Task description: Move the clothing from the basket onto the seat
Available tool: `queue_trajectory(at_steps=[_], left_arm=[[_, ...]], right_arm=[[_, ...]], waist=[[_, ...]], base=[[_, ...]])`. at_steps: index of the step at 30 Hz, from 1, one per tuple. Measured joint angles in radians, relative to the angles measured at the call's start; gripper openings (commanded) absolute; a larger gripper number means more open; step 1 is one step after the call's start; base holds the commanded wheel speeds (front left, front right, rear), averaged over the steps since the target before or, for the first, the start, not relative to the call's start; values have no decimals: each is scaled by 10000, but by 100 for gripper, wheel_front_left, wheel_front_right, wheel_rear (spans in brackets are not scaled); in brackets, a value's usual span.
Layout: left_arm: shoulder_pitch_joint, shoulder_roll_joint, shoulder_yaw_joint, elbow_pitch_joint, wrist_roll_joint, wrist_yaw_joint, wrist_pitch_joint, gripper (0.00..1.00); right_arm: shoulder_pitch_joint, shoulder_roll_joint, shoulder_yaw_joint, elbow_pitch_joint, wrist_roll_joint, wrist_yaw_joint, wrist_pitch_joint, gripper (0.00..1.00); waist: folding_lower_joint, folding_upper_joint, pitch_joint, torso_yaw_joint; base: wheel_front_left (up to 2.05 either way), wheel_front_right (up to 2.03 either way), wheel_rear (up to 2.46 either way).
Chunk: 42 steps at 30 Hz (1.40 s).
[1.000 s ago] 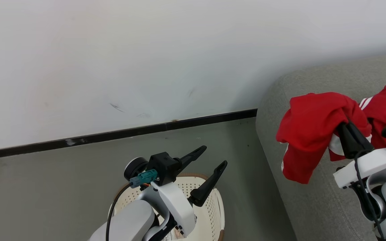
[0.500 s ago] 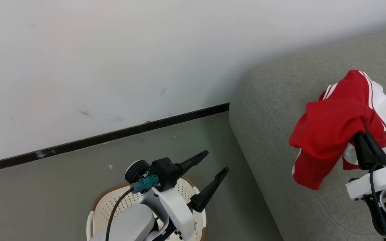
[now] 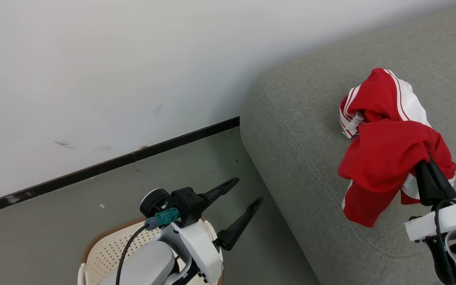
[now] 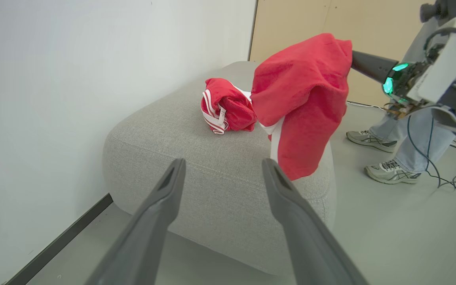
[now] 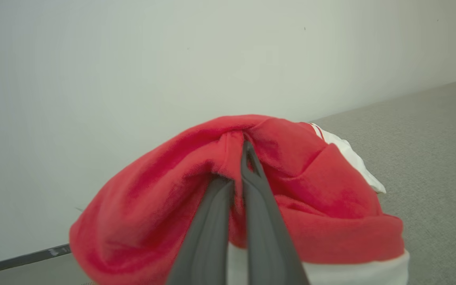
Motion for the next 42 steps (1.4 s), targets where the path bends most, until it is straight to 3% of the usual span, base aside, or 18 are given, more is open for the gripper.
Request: queue_trajectory(at_steps=[20, 42], left_arm=[[1, 297, 153, -136, 0, 0, -84, 100], [1, 602, -29, -761, 123, 0, 65, 100]], right_arm=[[-50, 36, 82, -278, -88, 0, 0, 0], [-1540, -1141, -451, 378, 389, 0, 0, 0]], waist=[[0, 0, 279, -744], [0, 0, 1141, -584]], base=[[0, 0, 0], [0, 0, 0]])
